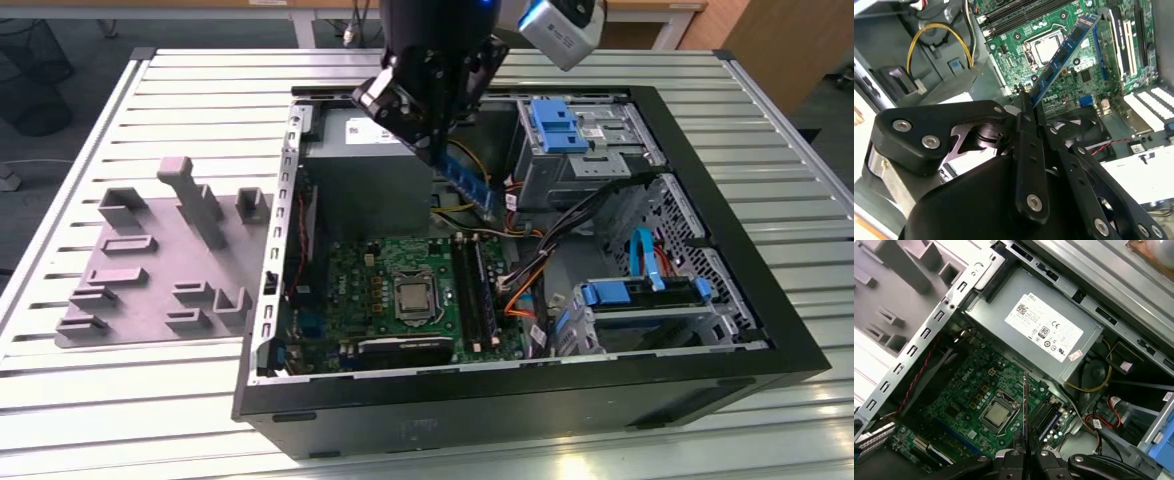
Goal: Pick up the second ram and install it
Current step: 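Insert the second ram into the second slot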
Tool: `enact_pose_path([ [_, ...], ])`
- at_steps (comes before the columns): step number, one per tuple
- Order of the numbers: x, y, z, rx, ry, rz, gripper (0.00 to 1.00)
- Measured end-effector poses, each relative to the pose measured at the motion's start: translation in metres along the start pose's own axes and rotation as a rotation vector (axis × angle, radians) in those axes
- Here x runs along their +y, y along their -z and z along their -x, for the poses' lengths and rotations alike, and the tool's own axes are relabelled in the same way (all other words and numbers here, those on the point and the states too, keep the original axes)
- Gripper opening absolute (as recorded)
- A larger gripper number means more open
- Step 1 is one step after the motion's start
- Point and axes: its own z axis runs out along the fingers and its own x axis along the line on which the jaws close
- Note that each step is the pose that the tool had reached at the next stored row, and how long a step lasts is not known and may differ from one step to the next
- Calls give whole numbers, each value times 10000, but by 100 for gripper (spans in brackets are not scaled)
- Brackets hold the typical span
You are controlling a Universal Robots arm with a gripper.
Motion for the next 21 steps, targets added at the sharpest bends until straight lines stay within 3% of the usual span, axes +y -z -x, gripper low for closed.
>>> enact_pose_path([
  [12,0,-7,0,-61,-1517,-63,14],
  [21,0,-10,-1,-90,-2254,-94,14],
])
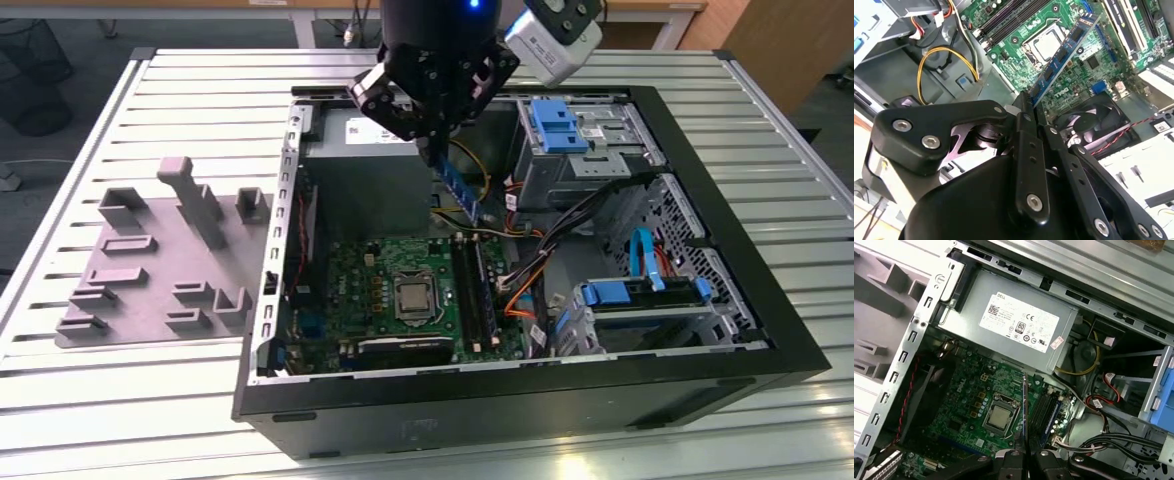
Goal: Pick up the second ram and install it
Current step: 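Insert the second ram into the second slot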
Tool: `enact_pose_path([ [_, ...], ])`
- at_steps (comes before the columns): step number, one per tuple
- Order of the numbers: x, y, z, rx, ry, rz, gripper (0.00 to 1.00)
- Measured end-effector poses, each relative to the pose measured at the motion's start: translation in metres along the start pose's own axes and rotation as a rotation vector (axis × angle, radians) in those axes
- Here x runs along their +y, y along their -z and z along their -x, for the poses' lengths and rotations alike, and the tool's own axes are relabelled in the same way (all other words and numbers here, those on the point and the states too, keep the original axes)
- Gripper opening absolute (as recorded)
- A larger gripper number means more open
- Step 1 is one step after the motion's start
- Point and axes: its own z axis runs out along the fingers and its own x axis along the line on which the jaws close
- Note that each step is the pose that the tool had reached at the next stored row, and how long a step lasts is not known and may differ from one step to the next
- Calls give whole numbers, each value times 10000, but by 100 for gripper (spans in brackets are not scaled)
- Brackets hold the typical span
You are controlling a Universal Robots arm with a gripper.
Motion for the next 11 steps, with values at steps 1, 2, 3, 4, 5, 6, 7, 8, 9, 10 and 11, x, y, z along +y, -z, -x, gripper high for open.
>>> enact_pose_path([
  [1,0,0,0,-2,-45,-1,14],
  [2,0,0,0,-3,-88,-4,14],
  [3,0,0,0,-5,-133,-5,14],
  [4,0,0,0,-7,-172,-7,14],
  [5,0,-1,0,-8,-211,-9,14],
  [6,0,-1,0,-10,-250,-10,14],
  [7,0,-1,0,-11,-291,-12,14],
  [8,0,-1,0,-13,-332,-14,14],
  [9,0,-1,0,-15,-375,-16,14],
  [10,0,-1,0,-17,-420,-17,14],
  [11,0,-1,0,-18,-461,-19,14],
])
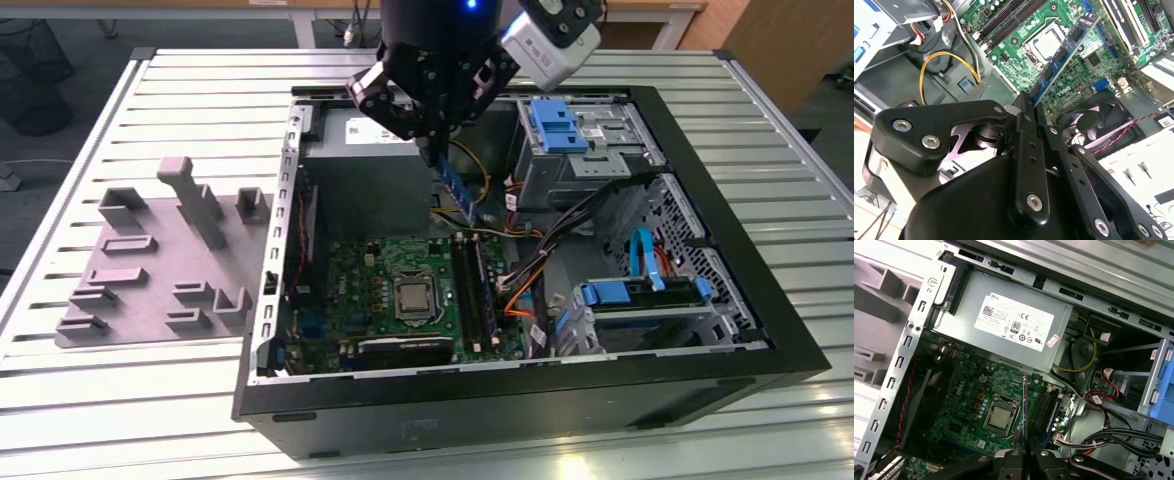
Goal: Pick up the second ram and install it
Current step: 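Insert the second ram into the second slot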
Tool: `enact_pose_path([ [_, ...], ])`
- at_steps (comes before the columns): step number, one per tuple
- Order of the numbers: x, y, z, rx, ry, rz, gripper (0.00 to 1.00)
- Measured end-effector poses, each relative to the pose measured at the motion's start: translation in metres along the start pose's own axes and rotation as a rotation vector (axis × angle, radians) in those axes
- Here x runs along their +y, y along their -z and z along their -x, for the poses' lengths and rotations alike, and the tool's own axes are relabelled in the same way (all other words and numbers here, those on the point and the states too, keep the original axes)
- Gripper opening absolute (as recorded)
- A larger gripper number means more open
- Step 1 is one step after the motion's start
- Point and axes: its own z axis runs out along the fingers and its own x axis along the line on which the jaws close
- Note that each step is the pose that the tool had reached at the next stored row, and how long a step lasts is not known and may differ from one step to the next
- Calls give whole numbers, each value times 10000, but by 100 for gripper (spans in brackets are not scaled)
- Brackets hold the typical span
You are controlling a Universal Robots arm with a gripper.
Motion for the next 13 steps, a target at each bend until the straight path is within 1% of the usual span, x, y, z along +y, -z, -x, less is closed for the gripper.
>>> enact_pose_path([
  [13,0,-1,0,-21,-540,-23,14],
])
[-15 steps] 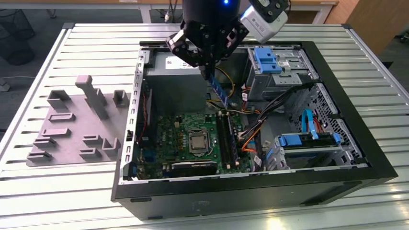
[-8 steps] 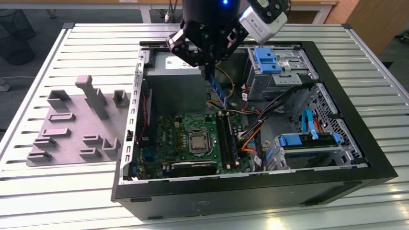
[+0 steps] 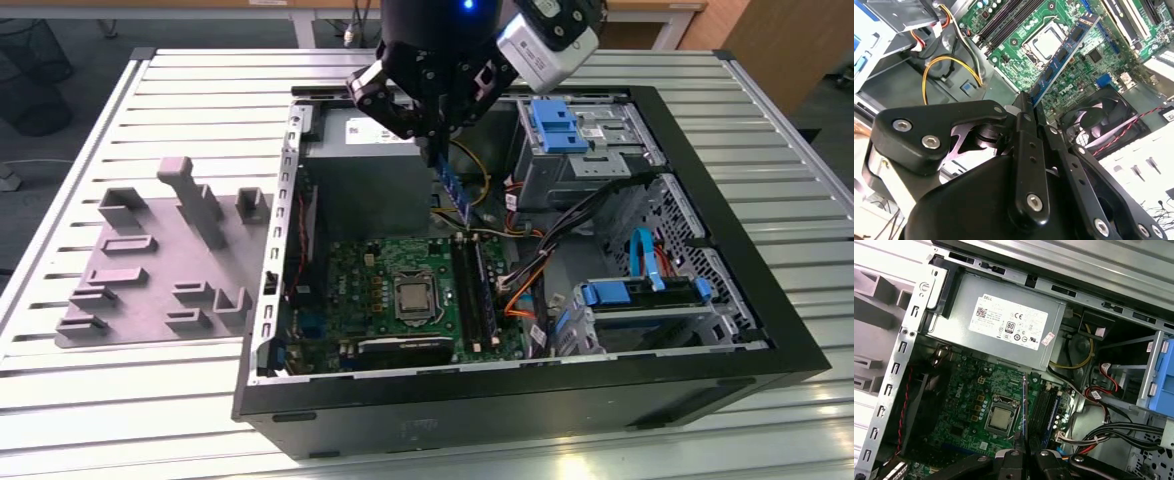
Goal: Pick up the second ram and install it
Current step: 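Insert the second ram into the second slot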
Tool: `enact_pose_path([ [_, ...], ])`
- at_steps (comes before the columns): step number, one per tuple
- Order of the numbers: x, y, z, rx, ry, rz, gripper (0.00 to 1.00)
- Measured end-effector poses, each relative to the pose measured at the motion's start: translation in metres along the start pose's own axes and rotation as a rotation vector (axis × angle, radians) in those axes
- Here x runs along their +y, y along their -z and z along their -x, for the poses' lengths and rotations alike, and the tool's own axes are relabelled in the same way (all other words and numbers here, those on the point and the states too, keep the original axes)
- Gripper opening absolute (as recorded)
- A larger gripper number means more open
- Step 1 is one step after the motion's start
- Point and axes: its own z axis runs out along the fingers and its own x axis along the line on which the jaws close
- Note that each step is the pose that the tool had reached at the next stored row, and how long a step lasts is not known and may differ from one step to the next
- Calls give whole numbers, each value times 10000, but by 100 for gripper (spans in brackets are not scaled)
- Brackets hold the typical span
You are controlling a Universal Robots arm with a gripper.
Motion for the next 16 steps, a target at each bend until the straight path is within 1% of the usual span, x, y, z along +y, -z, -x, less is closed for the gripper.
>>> enact_pose_path([
  [13,0,-1,0,-22,-552,-23,14],
  [16,0,-3,0,-33,-817,-33,14],
])
